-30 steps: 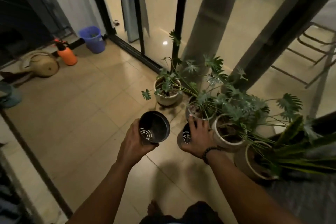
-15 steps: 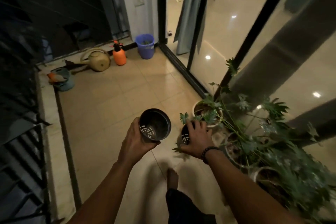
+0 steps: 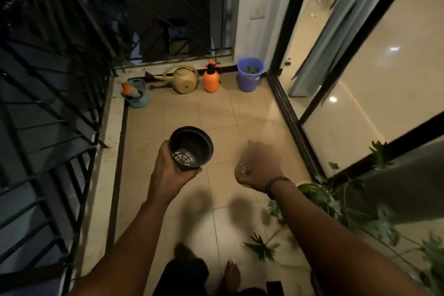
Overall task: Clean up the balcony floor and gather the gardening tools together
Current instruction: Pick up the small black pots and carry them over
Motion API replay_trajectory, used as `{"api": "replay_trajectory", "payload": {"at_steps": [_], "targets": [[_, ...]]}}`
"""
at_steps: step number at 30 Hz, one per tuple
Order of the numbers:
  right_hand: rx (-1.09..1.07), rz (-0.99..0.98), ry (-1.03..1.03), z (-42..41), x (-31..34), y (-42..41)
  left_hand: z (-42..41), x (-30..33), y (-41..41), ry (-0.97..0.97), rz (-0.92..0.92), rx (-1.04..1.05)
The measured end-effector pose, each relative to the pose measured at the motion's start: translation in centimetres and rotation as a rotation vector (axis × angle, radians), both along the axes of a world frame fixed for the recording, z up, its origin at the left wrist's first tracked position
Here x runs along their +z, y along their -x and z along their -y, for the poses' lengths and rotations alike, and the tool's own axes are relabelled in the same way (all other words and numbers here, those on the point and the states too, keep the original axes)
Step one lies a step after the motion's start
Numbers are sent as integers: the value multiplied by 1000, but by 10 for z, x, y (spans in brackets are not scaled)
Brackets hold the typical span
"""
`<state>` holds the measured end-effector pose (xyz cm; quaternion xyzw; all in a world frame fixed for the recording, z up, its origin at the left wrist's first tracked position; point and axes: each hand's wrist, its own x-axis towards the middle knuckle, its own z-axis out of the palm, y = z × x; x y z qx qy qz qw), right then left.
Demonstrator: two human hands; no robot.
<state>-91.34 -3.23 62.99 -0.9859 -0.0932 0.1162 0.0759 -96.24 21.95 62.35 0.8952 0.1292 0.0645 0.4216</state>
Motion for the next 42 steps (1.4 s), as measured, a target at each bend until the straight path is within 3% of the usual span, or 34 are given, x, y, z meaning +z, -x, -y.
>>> {"api": "replay_trajectory", "payload": {"at_steps": [11,18,23,28,36,42], "targets": [[130,35,35,-94,-10,-134,-84,-17,-101,-105,-22,173],[176,9,50,-174,-12,-220,-166,-25,-186,-59,-58,220],[209,18,29,-228,-7,-282,-214,-28,-234,-146,-67,356],[246,-10,19,-277,-24,-345,-256,-53,-283,-99,-67,452],[338,-13,-1,-368,-105,-460,-331,-131,-385,-112,-89,546],[339,64,18,-434,-229,-527,-389,-265,-443,-67,-42,550]]}}
